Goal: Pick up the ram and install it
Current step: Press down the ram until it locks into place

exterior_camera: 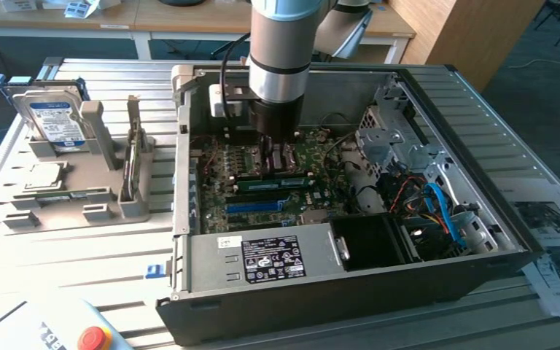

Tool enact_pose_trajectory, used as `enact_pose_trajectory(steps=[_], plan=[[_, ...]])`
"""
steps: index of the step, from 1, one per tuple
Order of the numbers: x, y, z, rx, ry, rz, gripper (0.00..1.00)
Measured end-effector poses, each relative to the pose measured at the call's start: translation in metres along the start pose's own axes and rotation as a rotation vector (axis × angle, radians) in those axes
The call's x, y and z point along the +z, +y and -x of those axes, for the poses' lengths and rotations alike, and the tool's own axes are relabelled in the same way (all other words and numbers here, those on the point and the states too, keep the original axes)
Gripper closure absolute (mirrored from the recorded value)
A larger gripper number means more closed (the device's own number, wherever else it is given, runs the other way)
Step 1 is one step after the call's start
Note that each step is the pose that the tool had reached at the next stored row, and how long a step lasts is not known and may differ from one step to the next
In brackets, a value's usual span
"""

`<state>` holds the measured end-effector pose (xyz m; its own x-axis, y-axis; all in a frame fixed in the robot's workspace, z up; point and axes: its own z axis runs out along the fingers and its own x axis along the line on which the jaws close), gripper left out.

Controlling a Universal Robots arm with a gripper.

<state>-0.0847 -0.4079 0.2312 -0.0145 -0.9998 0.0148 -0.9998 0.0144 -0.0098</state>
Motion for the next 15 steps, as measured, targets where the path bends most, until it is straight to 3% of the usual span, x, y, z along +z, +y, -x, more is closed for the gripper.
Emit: enact_pose_trajectory(steps=[15], plan=[[-0.0174, -0.0002, 0.000, 0.000, -0.0006, 0.0001, 0.90]])
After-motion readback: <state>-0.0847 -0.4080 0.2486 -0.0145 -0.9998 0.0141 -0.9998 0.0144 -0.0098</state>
